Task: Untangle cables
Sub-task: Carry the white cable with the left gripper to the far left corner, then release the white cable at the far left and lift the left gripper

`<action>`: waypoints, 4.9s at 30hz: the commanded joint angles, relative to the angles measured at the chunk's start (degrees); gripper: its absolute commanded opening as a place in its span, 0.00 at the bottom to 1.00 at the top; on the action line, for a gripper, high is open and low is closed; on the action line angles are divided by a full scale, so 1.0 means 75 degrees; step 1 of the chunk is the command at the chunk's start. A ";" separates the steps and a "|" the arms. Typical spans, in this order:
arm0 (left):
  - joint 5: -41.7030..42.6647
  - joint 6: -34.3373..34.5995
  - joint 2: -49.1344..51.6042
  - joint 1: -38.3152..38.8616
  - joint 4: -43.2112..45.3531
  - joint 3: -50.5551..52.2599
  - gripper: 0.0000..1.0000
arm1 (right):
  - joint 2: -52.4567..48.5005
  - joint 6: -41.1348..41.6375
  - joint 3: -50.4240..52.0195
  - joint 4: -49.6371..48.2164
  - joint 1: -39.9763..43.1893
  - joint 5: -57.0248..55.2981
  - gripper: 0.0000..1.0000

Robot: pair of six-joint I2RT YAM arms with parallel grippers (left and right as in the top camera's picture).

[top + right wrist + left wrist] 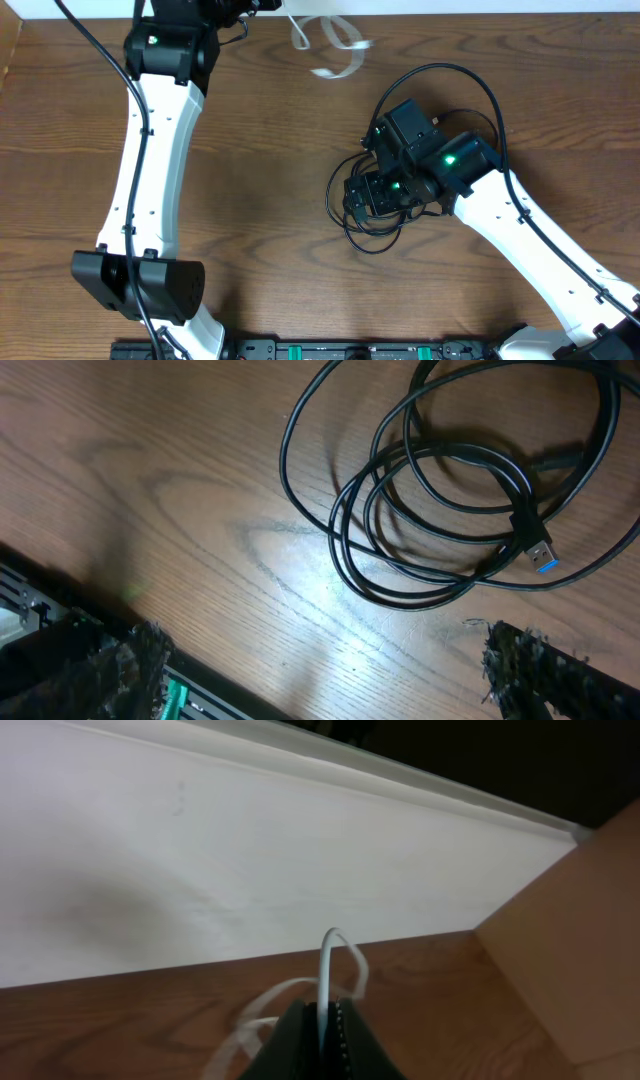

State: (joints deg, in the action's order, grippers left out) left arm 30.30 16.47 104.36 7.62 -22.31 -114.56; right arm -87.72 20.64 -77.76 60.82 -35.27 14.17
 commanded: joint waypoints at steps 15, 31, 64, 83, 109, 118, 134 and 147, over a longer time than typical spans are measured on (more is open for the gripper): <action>-0.3561 -0.0764 0.2323 -0.3853 0.0784 -0.0114 1.00 | 0.0050 0.0102 0.0029 0.0006 0.0041 0.0044 0.99; -0.1556 -0.1740 0.2524 -0.4704 -0.2122 -0.0111 0.99 | 0.0050 0.0102 0.0029 0.0006 0.0041 0.0044 0.99; -0.4558 -0.0863 0.4054 -0.2891 -0.1673 0.0035 0.77 | 0.0050 0.0102 0.0029 0.0006 0.0041 0.0044 0.99; -0.1515 -0.1212 0.2602 -0.3197 -0.0338 -0.0187 0.07 | 0.0050 0.0102 0.0029 0.0006 0.0041 0.0044 0.99; 0.0044 0.1049 0.1935 -0.0632 0.1419 -0.0184 0.07 | 0.0050 0.0102 0.0029 0.0006 0.0032 0.0044 0.99; -0.2410 0.0006 0.2550 -0.2594 0.1419 -0.0143 0.17 | 0.0050 0.0102 0.0029 0.0006 0.0032 0.0044 0.99; -0.3774 -0.0420 0.2804 -0.4905 -0.0577 -0.0140 0.97 | 0.0050 0.0102 0.0029 0.0006 0.0032 0.0044 0.99; -0.1306 -0.1204 0.2710 -0.4036 -0.1480 -0.0143 0.96 | 0.0050 0.0102 0.0029 0.0006 0.0032 0.0044 0.99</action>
State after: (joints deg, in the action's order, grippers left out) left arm 17.45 12.69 126.32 -24.47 -31.31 -115.59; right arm -87.72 20.64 -77.54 60.80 -35.27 14.17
